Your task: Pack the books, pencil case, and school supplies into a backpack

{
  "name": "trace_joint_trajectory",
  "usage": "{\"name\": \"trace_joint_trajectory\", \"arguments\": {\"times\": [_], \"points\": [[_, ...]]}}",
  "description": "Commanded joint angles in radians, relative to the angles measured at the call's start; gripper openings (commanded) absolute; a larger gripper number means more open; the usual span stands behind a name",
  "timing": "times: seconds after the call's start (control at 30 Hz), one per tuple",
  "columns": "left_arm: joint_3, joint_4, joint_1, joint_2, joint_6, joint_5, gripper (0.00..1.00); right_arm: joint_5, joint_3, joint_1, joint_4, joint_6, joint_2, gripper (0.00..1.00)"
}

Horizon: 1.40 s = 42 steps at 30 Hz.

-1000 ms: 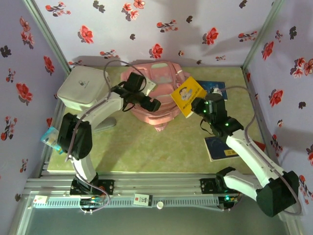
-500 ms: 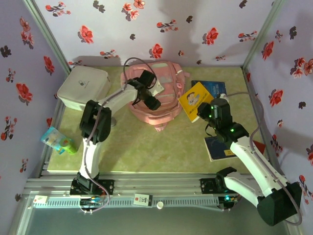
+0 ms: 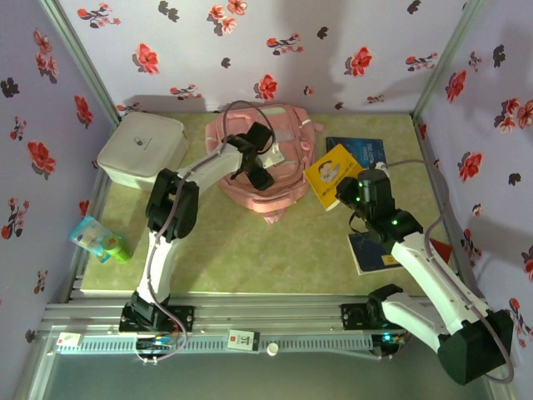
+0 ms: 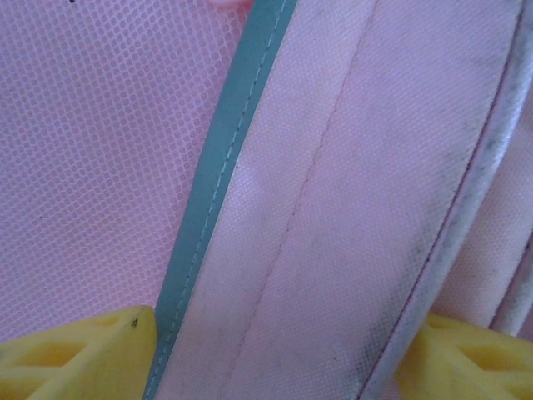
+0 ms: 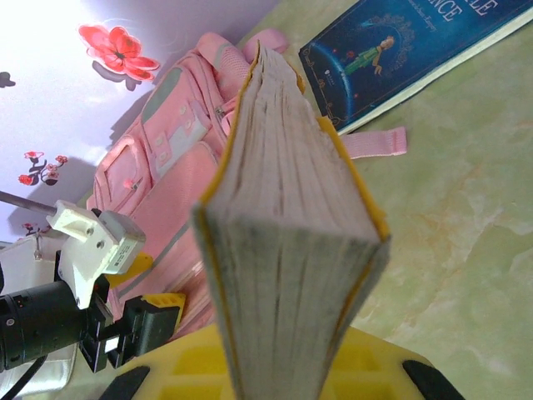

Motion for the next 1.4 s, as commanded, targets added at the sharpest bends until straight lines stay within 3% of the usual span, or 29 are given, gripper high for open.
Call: {"name": "trace_joint_trajectory", "arguments": {"times": [0.0, 0.33, 0.4, 0.67, 0.83, 1.17, 1.37], "points": [[0.022, -0.016, -0.012, 0.031, 0.056, -0.085, 0.68, -0.003, -0.004, -0.008, 0.080, 0.028, -0.022, 0.12], [0.017, 0.013, -0.030, -0.027, 0.075, -0.089, 0.35, 0.017, -0.009, -0.008, 0.056, 0.032, -0.038, 0.13], [0.017, 0.017, -0.031, -0.058, 0.066, -0.088, 0.23, 0.033, -0.007, -0.007, 0.043, 0.026, -0.051, 0.13], [-0.025, 0.087, -0.031, -0.203, -0.020, -0.077, 0.03, 0.092, 0.052, -0.010, -0.092, -0.067, -0.097, 0.15], [0.002, 0.101, -0.030, -0.272, -0.110, -0.073, 0.00, 0.109, 0.044, -0.009, -0.130, -0.057, -0.151, 0.15], [-0.009, 0.183, -0.030, -0.312, -0.262, 0.000, 0.00, 0.039, 0.005, -0.010, -0.031, -0.032, -0.252, 0.15], [0.026, 0.192, -0.028, -0.332, -0.342, -0.001, 0.00, -0.029, -0.016, -0.010, 0.015, 0.011, -0.231, 0.16]]}}
